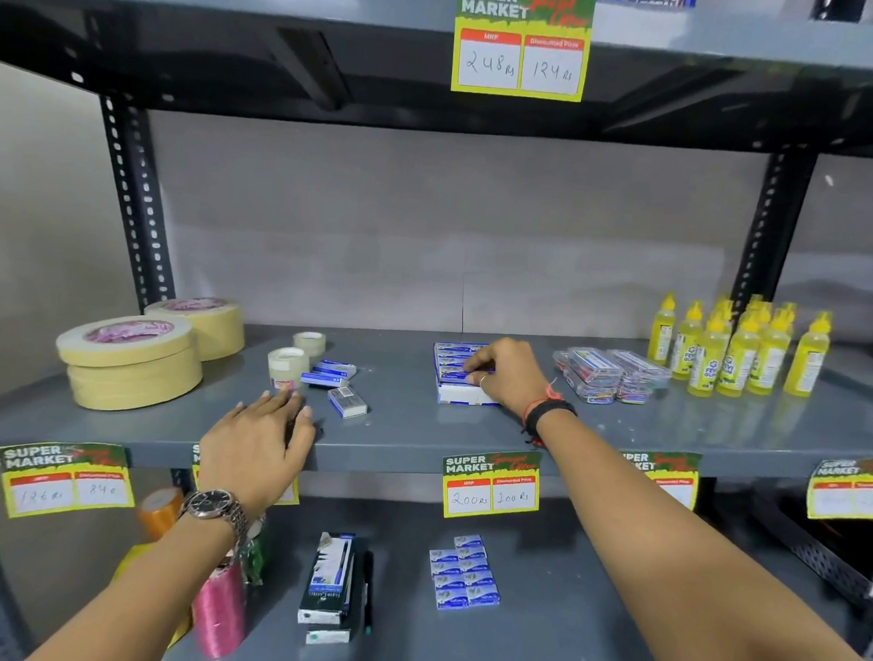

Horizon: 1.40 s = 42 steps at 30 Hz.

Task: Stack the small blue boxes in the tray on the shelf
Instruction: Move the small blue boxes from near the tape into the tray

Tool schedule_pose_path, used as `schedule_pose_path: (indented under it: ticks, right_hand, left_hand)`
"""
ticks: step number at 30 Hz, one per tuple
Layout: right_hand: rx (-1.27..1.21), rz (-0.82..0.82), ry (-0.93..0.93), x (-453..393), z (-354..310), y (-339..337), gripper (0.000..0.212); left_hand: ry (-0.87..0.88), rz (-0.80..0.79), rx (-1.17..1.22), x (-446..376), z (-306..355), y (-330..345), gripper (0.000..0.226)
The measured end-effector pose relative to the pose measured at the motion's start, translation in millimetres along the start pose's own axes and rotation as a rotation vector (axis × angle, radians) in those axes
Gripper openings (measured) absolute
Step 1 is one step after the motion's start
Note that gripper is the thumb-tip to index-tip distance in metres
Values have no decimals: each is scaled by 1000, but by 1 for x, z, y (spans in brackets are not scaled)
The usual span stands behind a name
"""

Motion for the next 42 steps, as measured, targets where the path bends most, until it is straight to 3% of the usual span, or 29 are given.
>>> schedule_pose_path:
  ticks: [6, 9, 12, 16, 19, 28, 31, 37, 42]
  right_hand:
    - [4, 14, 0, 2, -5, 1, 19]
    - [-31, 87, -92, 13, -33, 4, 22]
    - [-43, -45, -209, 30, -77, 31, 25]
    - [12, -177, -155, 40, -107, 72, 34]
    - [63, -160, -115, 41, -117, 86, 41]
    - [113, -113, -112, 32, -118, 87, 30]
    - [-61, -126, -77, 27, -106, 76, 28]
    - [-735, -329, -103, 29, -73, 42, 43]
    - [-841, -291, -147, 30, -41, 12, 41]
  left_hand:
    - [-4, -1, 11, 1, 1, -1, 58]
    - [-14, -8, 13, 1, 2, -2, 61]
    - [-24, -14, 23, 1, 1, -2, 63]
    - [-6, -19, 11, 2, 0, -1, 65]
    - [-9, -14, 13, 2, 1, -3, 65]
    - [-7, -39, -3, 2, 0, 0, 66]
    - [-5, -44, -7, 2, -1, 1, 66]
    - [-16, -38, -11, 2, -2, 1, 65]
    - [-12, -39, -10, 2, 0, 0, 65]
Point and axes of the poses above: each hand's wrist, its own x-axis away from the middle knuckle, its own y-axis out of the palm, z = x × y, the point moved 7 cm from there along -x, towards the middle knuckle, and after that the axes turned 10 degrees about y, right-handed, at the moved point
